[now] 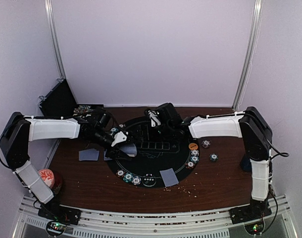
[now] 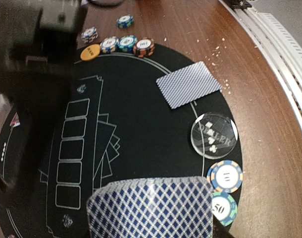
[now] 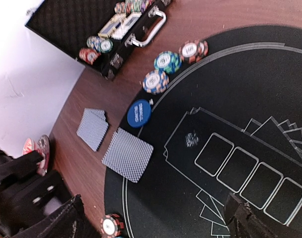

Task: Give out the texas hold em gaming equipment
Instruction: Distribute the poker card in the small blind area, then pick up the poker card from the face-down deck piles.

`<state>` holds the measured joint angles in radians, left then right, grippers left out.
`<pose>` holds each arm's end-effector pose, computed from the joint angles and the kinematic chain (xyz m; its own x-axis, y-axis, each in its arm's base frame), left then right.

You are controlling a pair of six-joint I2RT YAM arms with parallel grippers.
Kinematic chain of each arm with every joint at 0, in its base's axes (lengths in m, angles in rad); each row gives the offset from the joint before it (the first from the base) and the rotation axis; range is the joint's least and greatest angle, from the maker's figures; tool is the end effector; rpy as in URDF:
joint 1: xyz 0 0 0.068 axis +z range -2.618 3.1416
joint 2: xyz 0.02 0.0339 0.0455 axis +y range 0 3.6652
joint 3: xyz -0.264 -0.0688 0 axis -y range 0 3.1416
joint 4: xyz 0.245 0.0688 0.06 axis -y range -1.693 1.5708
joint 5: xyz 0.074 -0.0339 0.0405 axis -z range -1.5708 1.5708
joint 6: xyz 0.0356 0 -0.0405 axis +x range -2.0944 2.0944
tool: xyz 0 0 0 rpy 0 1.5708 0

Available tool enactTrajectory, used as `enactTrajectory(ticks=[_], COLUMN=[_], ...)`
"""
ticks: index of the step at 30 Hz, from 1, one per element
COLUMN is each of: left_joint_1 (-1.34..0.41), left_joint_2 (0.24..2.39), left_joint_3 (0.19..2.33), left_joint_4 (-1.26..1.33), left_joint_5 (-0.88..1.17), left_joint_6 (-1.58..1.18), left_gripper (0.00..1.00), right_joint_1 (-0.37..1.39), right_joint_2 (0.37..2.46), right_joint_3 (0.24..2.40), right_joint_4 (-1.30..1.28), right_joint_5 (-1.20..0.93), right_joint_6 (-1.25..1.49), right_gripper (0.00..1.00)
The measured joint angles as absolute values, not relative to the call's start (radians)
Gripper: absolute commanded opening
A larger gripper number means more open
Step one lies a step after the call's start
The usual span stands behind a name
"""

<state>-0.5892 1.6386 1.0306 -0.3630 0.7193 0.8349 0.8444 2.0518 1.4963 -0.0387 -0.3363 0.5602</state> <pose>0.2614 -0.2030 0.2030 0.0784 0.6183 -0.7820 0.9968 -0.0589 0.0533 0.3041 0.3600 0.2091 -0.7865 -0.1300 -0.6038 -0.5541 0.5804 0.5968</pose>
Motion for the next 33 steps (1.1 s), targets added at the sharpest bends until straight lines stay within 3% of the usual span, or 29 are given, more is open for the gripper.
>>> enactTrajectory(ticks=[11, 21, 33], left_joint_1=[-0.562, -0.517, -0.517], left_joint_2=[1.638, 1.655, 1.657], left_joint_3=[1.021, 1.023, 1.023], left_joint_4=[-0.384, -0.403, -0.421], left_joint_5=[0.631, 0.601, 0.620], left_joint_6=[0.826, 0.825, 0.825], left_gripper=[0.41, 0.41, 0.41], right_joint_1=[0.833, 0.834, 0.910], right_joint_2=[2.033, 1.809, 2.022], right_joint_3=[1.462, 1.227, 1.317], right_joint_4=[-0.056, 0.059, 0.180], right_joint_5=[-0.312, -0.382, -0.469], right_joint_6=[0.558, 0.560, 0.581], right_gripper=[1.00, 1.00, 1.00])
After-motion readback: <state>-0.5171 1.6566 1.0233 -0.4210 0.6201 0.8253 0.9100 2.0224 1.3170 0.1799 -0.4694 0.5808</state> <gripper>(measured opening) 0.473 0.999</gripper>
